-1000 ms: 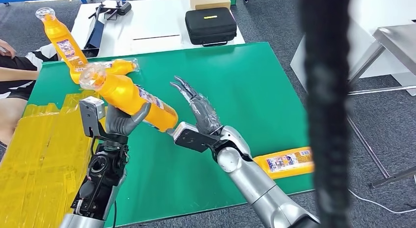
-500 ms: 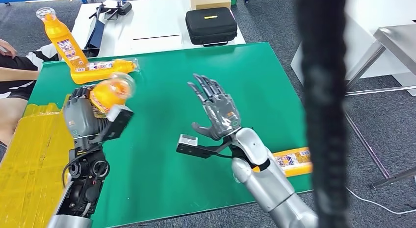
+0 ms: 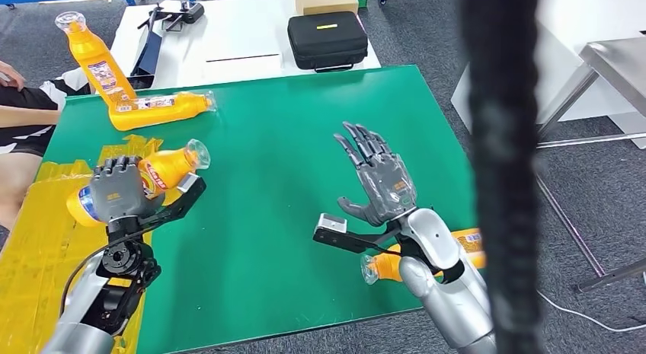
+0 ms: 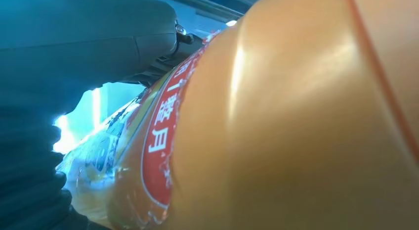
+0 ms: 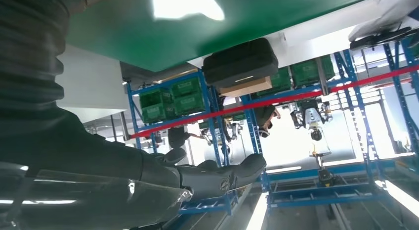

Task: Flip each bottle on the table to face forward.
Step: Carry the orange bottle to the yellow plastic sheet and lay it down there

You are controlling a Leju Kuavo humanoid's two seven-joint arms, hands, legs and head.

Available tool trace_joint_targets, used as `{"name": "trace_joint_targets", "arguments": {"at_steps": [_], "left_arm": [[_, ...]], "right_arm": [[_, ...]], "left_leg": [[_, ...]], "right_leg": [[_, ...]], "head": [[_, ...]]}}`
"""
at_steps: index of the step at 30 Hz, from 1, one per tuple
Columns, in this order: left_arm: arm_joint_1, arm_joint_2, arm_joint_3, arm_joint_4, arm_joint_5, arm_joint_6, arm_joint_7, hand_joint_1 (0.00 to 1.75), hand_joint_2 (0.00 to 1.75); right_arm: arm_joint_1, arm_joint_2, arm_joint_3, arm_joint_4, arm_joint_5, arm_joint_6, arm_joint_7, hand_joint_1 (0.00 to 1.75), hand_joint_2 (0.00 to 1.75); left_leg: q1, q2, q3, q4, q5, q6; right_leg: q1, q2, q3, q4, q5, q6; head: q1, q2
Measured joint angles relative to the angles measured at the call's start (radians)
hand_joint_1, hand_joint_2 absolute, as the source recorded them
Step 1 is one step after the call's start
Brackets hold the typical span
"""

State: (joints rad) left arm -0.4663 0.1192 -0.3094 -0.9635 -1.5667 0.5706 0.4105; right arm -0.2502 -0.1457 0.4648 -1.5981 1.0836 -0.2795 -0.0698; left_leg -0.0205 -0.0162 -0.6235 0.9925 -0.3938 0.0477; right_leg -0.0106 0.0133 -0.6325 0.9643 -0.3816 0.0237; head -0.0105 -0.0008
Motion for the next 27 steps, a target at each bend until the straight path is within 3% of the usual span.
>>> {"name": "trace_joint_targets", "arguments": {"at_steps": [1,2,5,6,12,20,27], "left_arm": [[-0.002,0.009,-0.012,0.014,0.000,-0.007,0.008,1.75,1.75],[-0.005,0.017,-0.020,0.029,0.000,-0.013,0.012,1.51,1.75],[-0.019,0.031,-0.027,0.080,0.000,-0.043,0.017,0.21,1.75],[-0.025,0.032,-0.027,0.101,0.000,-0.052,0.022,0.00,1.75],[-0.046,0.035,-0.007,0.228,0.000,-0.058,0.033,0.00,1.75],[-0.056,0.031,0.025,0.294,0.000,-0.050,0.028,0.00,1.75],[-0.059,0.007,0.089,0.323,0.005,-0.031,-0.045,0.00,1.75]], "right_arm": [[0.013,-0.003,-0.009,-0.013,0.004,0.004,0.001,0.00,1.75],[0.025,-0.005,-0.018,-0.026,0.008,0.008,0.003,0.00,1.75],[0.055,-0.011,-0.043,-0.059,0.015,0.013,0.003,0.00,1.75],[0.065,-0.011,-0.050,-0.068,0.017,0.013,0.001,0.00,1.75],[0.114,-0.011,-0.077,-0.106,0.023,0.017,-0.016,0.00,1.75],[0.134,-0.011,-0.092,-0.137,-0.040,0.053,-0.032,0.00,1.75],[0.170,-0.013,-0.122,-0.180,-0.047,0.116,-0.034,0.00,1.75]], "left_leg": [[0.000,0.000,0.000,0.000,0.000,0.000],[0.000,0.000,0.000,0.000,0.000,0.000],[0.000,0.000,0.000,0.000,0.000,0.000],[0.000,0.000,0.000,0.000,0.000,0.000],[0.000,0.000,0.000,0.000,0.000,0.000],[0.000,0.000,0.000,0.000,0.000,0.000],[0.000,0.000,0.000,0.000,0.000,0.000]], "right_leg": [[0.000,0.000,0.000,0.000,0.000,0.000],[0.000,0.000,0.000,0.000,0.000,0.000],[0.000,0.000,0.000,0.000,0.000,0.000],[0.000,0.000,0.000,0.000,0.000,0.000],[0.000,0.000,0.000,0.000,0.000,0.000],[0.000,0.000,0.000,0.000,0.000,0.000],[0.000,0.000,0.000,0.000,0.000,0.000]], "head": [[0.000,0.000],[0.000,0.000],[0.000,0.000],[0.000,0.000],[0.000,0.000],[0.000,0.000],[0.000,0.000]]}}
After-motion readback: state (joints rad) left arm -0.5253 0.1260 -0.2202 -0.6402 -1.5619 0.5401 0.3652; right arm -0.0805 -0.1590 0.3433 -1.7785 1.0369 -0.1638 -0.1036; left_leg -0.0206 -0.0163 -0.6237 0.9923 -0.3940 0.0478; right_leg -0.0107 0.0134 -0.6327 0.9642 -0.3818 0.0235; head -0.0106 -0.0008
